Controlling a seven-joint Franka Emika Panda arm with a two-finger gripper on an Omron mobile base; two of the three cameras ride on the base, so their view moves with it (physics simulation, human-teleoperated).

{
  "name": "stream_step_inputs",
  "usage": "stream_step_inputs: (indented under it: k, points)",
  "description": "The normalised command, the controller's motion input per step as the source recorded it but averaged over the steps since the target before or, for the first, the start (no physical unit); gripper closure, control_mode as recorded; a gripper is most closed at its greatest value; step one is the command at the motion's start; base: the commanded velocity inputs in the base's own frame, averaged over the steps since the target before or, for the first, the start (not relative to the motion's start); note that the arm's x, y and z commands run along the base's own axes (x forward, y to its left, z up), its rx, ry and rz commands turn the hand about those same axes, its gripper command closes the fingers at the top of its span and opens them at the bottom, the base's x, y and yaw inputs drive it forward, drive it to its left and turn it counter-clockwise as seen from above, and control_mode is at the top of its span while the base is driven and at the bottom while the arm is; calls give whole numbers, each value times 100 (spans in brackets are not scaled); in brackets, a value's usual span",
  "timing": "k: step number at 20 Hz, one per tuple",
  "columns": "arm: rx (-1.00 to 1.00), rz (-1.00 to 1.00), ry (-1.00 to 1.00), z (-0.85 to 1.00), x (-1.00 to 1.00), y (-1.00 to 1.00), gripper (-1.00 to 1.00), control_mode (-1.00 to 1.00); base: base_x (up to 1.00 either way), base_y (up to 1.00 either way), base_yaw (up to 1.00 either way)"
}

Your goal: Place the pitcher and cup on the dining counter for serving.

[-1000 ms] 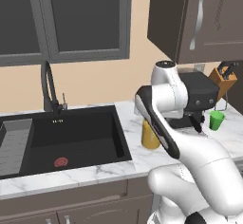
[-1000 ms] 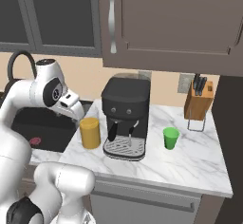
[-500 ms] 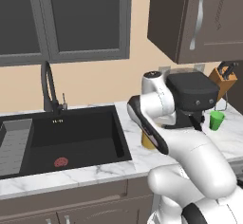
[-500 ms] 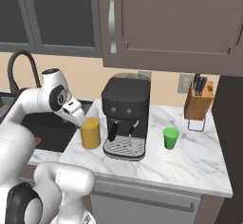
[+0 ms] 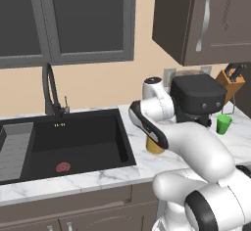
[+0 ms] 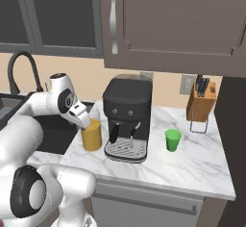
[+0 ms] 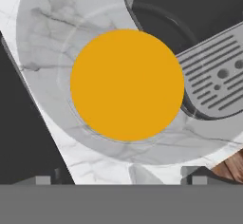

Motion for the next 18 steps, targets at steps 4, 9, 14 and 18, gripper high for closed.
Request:
stream_step_inputs:
  k: [4, 9, 14, 18]
  points:
    - [0, -1, 0, -31, 21, 0, -100, -100, 0, 0, 0]
    - [0, -1, 0, -24, 25, 0, -100, -100, 0, 0, 0]
    - [0, -4, 0, -38, 1, -24, 100, -100, 0, 0, 0]
    - [0, -4, 0, -30, 0, -33, 100, -100, 0, 0, 0]
